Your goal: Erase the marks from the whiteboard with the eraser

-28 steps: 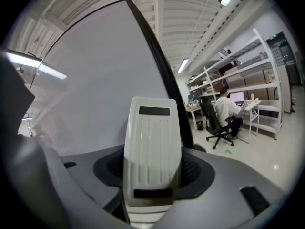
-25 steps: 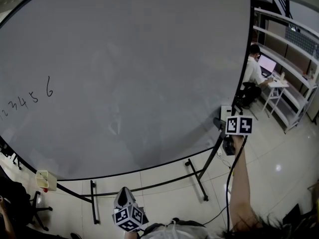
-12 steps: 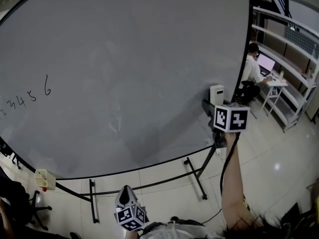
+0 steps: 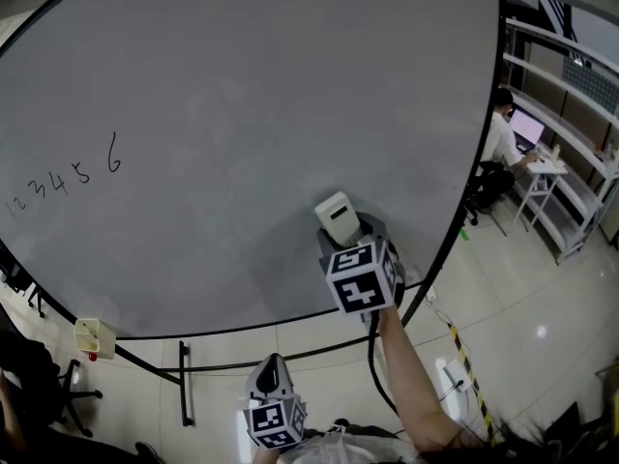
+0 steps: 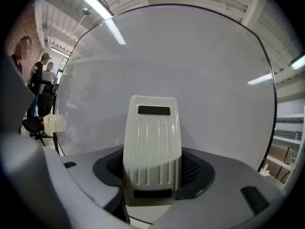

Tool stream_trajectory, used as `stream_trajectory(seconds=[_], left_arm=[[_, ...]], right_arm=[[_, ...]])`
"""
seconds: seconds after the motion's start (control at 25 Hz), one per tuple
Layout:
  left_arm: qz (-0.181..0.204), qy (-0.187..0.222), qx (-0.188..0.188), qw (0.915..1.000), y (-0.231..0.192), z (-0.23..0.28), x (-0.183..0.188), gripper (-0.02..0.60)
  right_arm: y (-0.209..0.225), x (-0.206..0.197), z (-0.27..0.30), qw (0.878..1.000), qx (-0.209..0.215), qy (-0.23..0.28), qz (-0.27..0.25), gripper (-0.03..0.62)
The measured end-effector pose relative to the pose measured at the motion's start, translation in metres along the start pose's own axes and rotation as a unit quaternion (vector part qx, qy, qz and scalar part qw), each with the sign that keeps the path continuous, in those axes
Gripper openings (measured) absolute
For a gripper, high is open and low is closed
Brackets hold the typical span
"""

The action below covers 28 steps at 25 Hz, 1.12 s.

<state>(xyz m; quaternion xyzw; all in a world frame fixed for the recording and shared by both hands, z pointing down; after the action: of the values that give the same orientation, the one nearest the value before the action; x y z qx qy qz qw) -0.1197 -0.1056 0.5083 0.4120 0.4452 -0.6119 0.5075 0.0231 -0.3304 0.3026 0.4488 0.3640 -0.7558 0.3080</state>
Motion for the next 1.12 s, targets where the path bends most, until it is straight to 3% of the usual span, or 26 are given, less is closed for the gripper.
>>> stream_trajectory(seconds=[0.12,0.2,0.28,0.44,0.72,1.0,1.12], left_arm=[[-0.01,-0.001,0.018,0.9998,-0.013,-0.006,-0.003,0.003],[-0.02,-0.004,0.027,0.9994,-0.02,-0.009,-0.005,0.003],[-0.026,-0.001,0.032,0.9991,-0.026,-0.012,-0.005,0.003],[-0.031,0.008,0.033,0.9989,-0.029,-0.016,-0.002,0.003],[-0.043,0.005,0.047,0.998,-0.052,-0.03,-0.006,0.003],[-0.048,0.02,0.047,0.9976,-0.068,-0.038,0.0,0.003],[-0.047,0.022,0.047,0.9976,-0.075,-0.043,0.001,0.003]], right_arm=[[0.003,0.041,-0.009,0.999,-0.014,0.027,0.012,0.27],[-0.009,0.052,-0.006,0.999,-0.037,0.015,-0.01,0.27],[-0.033,0.047,0.002,0.998,-0.047,-0.011,-0.049,0.27],[-0.082,0.03,0.017,0.992,-0.015,-0.052,-0.114,0.27],[-0.015,0.05,0.0,0.996,-0.071,-0.055,-0.002,0.27],[-0.1,0.064,0.016,0.991,-0.05,-0.061,-0.105,0.272],[-0.077,0.056,0.018,0.995,-0.047,-0.072,-0.057,0.27]])
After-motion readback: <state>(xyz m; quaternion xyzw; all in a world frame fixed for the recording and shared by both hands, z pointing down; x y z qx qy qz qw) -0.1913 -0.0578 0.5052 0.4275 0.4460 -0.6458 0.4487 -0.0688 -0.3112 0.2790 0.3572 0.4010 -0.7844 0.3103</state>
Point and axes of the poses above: the fingertips, and each gripper's own axes: z forward along the fingers, y to its right, x out of its top, the point moved 10 cm from there along -z, backward along the fingers, and after that the axes turned 4 degrees about -y, right-handed, at the moved point
